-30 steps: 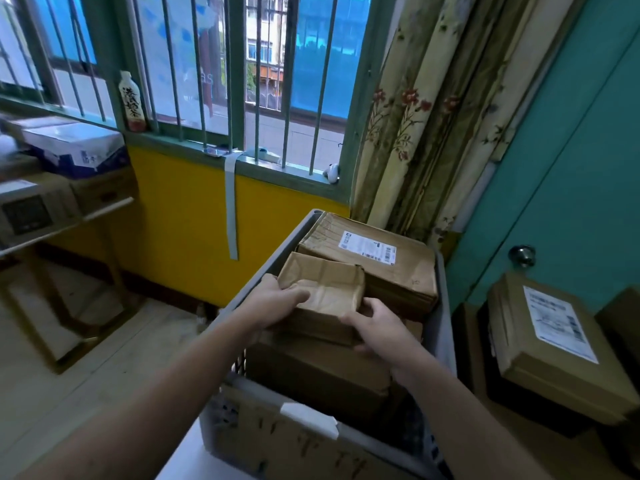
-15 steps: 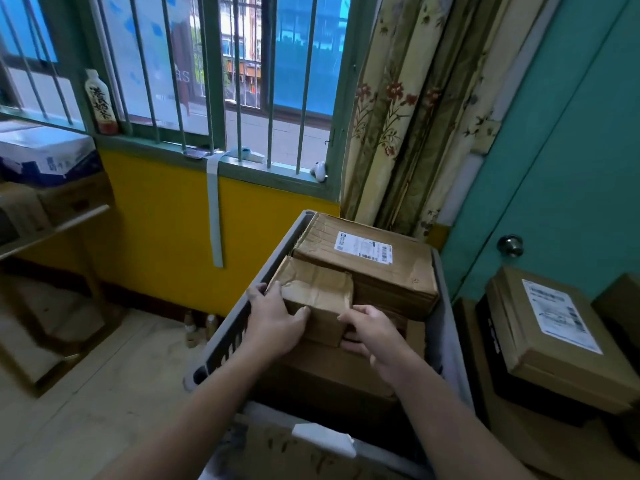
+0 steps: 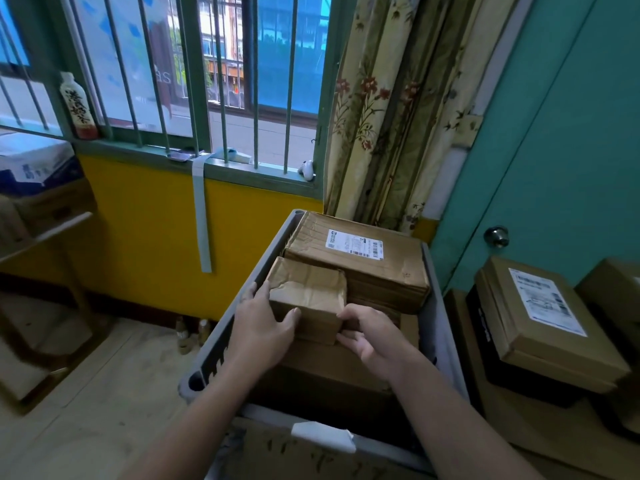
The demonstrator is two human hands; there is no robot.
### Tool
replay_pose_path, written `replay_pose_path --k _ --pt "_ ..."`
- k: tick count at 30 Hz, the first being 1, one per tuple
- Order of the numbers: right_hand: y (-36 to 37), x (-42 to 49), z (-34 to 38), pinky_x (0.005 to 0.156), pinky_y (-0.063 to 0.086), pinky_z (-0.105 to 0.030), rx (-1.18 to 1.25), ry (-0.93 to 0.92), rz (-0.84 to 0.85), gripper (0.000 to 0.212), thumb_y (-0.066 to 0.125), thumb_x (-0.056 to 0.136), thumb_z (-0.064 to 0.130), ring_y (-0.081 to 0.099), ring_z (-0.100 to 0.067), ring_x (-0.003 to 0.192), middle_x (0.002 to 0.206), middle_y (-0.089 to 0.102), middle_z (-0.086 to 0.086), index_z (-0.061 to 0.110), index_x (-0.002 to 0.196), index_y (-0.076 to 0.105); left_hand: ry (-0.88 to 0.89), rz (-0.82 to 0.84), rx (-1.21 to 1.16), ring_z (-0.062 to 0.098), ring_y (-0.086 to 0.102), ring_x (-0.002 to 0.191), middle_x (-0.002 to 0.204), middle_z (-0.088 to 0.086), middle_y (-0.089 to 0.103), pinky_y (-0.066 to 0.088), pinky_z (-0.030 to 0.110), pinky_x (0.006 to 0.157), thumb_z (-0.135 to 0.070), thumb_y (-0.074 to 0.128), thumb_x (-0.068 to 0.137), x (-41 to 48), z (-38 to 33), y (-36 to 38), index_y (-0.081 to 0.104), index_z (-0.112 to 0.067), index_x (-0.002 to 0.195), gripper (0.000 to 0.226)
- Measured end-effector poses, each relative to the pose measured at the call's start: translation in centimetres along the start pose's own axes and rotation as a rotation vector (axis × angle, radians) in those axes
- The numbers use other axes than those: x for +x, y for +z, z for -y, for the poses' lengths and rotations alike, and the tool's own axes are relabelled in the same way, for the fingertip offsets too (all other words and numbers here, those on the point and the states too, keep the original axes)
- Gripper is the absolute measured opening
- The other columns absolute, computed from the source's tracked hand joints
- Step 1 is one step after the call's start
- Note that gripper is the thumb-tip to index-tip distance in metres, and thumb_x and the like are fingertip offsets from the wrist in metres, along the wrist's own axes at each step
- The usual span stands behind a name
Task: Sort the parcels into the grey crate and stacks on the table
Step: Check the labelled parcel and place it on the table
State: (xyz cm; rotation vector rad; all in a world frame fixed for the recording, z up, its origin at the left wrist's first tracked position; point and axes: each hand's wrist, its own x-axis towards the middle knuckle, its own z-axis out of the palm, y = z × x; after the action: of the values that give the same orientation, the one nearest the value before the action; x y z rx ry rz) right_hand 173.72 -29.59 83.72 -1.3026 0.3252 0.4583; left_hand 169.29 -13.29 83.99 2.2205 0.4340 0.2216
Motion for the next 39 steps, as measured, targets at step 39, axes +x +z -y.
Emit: replay_pose_path --k 39 --pt "-19.9 -16.0 1.7 0.107 0.047 -0.041 0.095 -0.486 -0.443 0.030 0.057 0.095 0.007 0.063 -0.011 0.112 0.120 0.067 0.004 0.031 0.112 0.063 0.362 0.413 -0.261 0.012 0.020 0.151 0.162 -0.007 0.030 0.026 0.042 0.122 -0.042 0.064 0.093 -10.0 -15.4 12.0 0.031 -0.037 0.154 0.070"
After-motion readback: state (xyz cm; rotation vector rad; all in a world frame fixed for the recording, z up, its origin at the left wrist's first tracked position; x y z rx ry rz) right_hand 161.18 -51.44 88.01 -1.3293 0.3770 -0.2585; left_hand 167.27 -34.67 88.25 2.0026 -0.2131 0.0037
